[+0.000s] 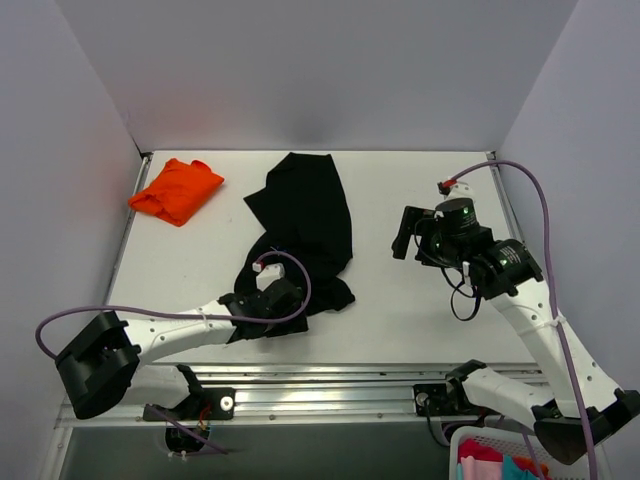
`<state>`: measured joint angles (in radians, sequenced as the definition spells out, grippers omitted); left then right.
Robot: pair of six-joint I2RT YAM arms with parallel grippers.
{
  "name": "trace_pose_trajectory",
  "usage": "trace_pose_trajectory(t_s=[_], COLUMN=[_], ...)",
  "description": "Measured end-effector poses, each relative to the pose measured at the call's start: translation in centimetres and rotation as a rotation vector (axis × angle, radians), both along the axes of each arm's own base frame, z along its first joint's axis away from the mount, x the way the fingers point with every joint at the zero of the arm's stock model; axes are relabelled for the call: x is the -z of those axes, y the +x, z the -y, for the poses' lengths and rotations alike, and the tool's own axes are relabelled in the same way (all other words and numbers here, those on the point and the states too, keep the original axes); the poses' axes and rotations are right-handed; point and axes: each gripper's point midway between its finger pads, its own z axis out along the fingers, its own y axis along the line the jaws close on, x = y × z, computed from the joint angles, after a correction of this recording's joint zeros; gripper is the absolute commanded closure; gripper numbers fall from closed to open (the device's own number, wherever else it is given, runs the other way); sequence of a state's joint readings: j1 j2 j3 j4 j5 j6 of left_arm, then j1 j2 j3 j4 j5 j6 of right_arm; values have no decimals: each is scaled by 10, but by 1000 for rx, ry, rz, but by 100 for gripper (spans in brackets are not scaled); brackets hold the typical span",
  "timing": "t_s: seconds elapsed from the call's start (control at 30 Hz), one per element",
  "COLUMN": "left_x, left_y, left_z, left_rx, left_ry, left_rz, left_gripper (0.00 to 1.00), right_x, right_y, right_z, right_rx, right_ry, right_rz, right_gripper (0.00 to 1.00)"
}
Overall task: Fold and stack the t-shirts
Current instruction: Flatten the tshirt out
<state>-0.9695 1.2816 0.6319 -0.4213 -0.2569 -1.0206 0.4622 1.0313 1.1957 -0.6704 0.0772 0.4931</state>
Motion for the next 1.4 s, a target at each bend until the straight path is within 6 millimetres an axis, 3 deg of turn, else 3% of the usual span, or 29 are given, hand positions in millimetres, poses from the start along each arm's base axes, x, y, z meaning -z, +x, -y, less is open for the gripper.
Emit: trace_pose_trajectory(t_s=[0.23, 0.3, 0.43, 0.67, 0.83, 1.07, 1.4], left_x=[-17, -19, -17, -22, -1, 2, 1], left_y=[30, 37, 49, 52, 51, 57, 69], left_z=[3, -2, -17, -27, -34, -14, 21], left_rx=[-44, -69, -112, -139, -152, -160, -158], left_ry=[-17, -24, 2, -9, 17, -63, -146], left_rz=[115, 136, 153, 195, 165, 201, 234], left_gripper=[0, 5, 6, 6, 7, 7, 26], right_x=[-4, -6, -6, 3, 6, 2, 4], right_y=[-11, -15, -18, -14, -12, -13, -17], right_z=[11, 14, 15, 13, 12, 13, 18], right_rx=[25, 32, 39, 44, 44, 46, 60], right_ry=[-20, -20, -19, -33, -40, -38, -55], right_rz=[-3, -1, -7, -42, -56, -50, -61], right_gripper=[0, 0, 0, 0, 0, 0, 0])
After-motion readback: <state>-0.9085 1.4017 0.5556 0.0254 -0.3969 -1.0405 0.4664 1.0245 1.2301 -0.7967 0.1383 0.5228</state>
